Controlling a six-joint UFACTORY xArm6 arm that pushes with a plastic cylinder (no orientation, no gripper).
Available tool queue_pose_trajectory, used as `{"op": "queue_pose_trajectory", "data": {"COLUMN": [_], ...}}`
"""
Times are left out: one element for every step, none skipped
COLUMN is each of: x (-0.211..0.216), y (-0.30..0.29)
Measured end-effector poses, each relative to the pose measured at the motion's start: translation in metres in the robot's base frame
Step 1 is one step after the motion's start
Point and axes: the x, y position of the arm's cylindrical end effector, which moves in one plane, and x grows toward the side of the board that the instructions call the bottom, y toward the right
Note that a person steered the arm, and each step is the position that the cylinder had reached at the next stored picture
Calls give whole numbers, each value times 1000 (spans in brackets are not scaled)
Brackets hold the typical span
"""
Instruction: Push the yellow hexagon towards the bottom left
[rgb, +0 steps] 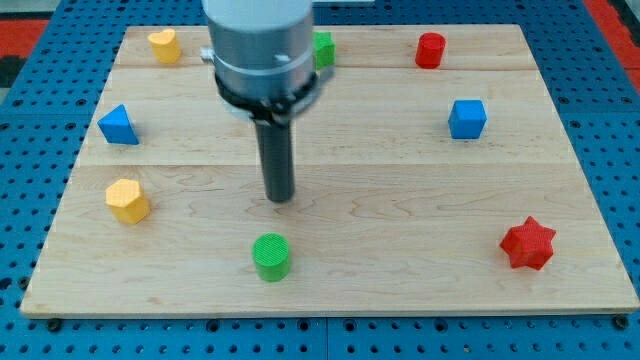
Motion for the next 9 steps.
{"op": "queue_pose_trajectory", "data": {"x": [-12, 32, 41, 8, -18, 13, 36, 34, 6], "y": [-77, -127, -145, -148, -196, -219, -219, -219, -203]}}
